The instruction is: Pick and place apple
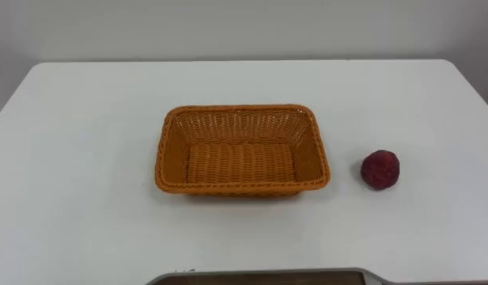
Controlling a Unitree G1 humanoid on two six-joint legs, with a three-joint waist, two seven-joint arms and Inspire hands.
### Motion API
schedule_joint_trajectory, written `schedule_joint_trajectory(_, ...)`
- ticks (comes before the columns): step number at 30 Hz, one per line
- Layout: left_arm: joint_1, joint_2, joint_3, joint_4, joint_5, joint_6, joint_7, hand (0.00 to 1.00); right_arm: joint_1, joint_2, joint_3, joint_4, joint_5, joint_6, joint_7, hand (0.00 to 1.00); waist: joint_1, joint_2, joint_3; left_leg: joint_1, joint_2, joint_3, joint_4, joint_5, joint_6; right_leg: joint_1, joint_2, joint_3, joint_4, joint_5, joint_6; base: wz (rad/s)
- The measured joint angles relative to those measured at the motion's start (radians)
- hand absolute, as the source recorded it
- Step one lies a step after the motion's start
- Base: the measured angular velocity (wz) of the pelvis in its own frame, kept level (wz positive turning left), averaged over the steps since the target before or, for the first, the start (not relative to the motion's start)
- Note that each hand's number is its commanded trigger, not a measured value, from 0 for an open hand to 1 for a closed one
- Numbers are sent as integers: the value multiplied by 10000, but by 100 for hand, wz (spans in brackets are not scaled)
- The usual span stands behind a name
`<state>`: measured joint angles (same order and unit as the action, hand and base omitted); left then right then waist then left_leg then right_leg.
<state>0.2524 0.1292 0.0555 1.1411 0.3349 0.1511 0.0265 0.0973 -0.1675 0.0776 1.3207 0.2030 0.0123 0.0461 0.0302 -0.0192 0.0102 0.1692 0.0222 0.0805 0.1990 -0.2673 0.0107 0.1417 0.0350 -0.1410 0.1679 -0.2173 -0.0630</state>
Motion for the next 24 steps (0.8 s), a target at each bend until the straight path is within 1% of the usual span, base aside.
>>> schedule_joint_trajectory(9,-99,1,13,6,-81,-81,14,0,9,5,170,73,745,-6,-13,0,26,15,-8,28,-7,-1,17,0,0,-8,4,14,2,0,0,0)
schedule_joint_trajectory(12,-42,-11,162,1,-94,-117,37,0,142,43,-64,73,1722,14,-84,0,23,25,-3,142,-4,88,-24,0,0,64,9,40,11,0,0,-4)
schedule_joint_trajectory(14,-73,-19,344,1,-105,-128,97,0,243,116,-562,77,2924,58,-177,0,-49,31,-5,194,-3,93,-3,0,0,133,-3,36,-4,-3,4,0)
schedule_joint_trajectory(15,-72,-20,417,1,-139,-145,111,0,243,125,-723,73,3246,92,-217,0,-90,34,-5,192,-2,80,-1,0,0,136,-6,32,-4,-5,6,0)
schedule_joint_trajectory(16,-22,-10,543,-2,-184,-212,159,0,231,127,-1129,49,3895,112,-288,0,-167,40,-3,192,-11,73,-4,0,0,131,-11,34,3,-5,7,0)
schedule_joint_trajectory(17,58,-15,761,-54,-195,-342,233,0,225,126,-1724,-42,4614,110,-442,0,-254,33,-10,206,-6,92,-2,0,0,129,-14,43,22,-6,8,0)
schedule_joint_trajectory(18,78,-15,891,-67,-210,-408,268,0,212,124,-2032,-72,4976,102,-506,0,-303,34,-10,223,-4,117,-4,0,0,130,-13,56,31,-6,8,-8)
schedule_joint_trajectory(20,156,-12,1444,-72,-307,-566,432,0,108,88,-3206,-203,6447,74,-923,0,-402,30,-12,310,-28,249,-17,0,0,131,12,179,28,-6,8,-15)
schedule_joint_trajectory(21,199,-14,1589,-73,-381,-614,480,0,86,75,-3539,-309,6817,94,-1042,0,-472,31,-14,311,-29,255,-17,0,0,129,17,200,32,-6,7,-12)
schedule_joint_trajectory(23,419,4,2054,-244,-801,-819,653,0,71,27,-4886,-1107,8184,56,-1697,0,-732,35,-38,272,-40,315,-13,-1,0,23,14,288,111,-12,16,-10)
schedule_joint_trajectory(24,448,23,2142,-245,-887,-878,736,0,47,9,-5125,-1280,8424,-17,-1866,0,-788,53,-38,254,-39,333,-6,-1,0,-26,13,304,177,-14,16,-13)
